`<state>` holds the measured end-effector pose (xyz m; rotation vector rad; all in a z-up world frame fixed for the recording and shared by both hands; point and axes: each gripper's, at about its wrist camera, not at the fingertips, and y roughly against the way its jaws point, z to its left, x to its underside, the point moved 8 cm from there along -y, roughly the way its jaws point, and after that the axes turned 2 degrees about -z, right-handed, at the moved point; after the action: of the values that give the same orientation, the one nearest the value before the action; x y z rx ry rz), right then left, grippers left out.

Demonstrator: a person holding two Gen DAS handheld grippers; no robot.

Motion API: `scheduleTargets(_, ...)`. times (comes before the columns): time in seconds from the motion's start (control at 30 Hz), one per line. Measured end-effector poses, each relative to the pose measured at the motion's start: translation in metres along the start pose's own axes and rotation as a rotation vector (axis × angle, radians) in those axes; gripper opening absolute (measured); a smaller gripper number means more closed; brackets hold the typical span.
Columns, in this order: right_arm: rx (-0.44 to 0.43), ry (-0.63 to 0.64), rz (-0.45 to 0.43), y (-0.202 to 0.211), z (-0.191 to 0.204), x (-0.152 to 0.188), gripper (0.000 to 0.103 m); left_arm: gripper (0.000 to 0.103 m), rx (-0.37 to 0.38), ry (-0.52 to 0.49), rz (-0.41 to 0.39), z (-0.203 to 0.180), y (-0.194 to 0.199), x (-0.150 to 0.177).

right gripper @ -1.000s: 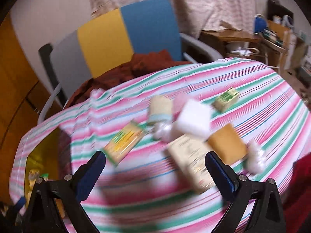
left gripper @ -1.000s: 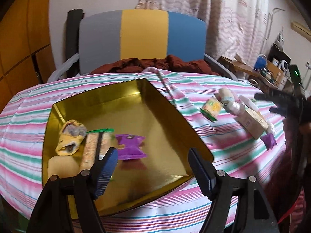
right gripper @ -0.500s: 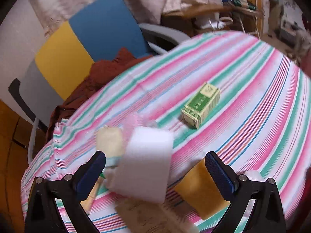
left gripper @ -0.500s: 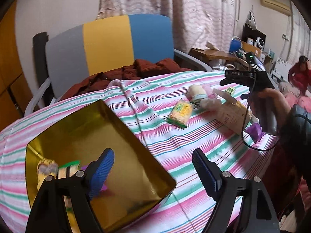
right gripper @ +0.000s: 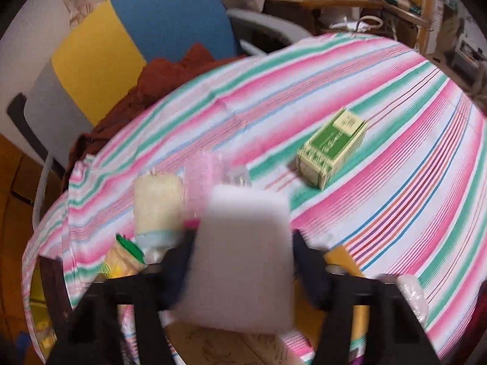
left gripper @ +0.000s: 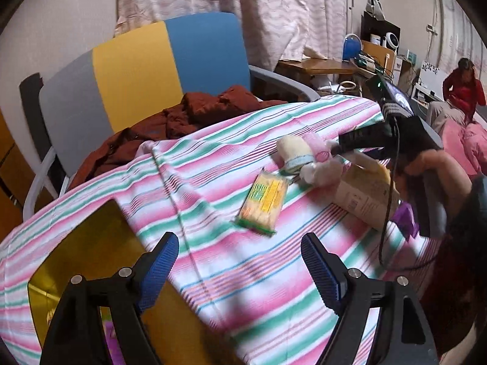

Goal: Organize objects
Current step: 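Reach toward the white foam block with the right tool and grasp it, then grasp the WEIDAN cracker packet with the left tool while the right tool holds the foam block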

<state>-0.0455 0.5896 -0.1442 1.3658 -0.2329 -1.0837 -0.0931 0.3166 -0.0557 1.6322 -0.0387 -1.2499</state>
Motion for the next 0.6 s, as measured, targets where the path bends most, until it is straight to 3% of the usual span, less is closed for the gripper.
scheduleTargets(0.33,-0.085,0.015,-0.151,0.038,0.008,-0.017,0.058,0.091,0.038,-0.086,0.116,-0.023,-0.068,-0.020)
scheduleTargets(0.6,-0.159,0.136,-0.230,0.054,0.044,-0.022,0.058,0.093,0.035,-0.098,0.219,-0.023,-0.124,-0.019)
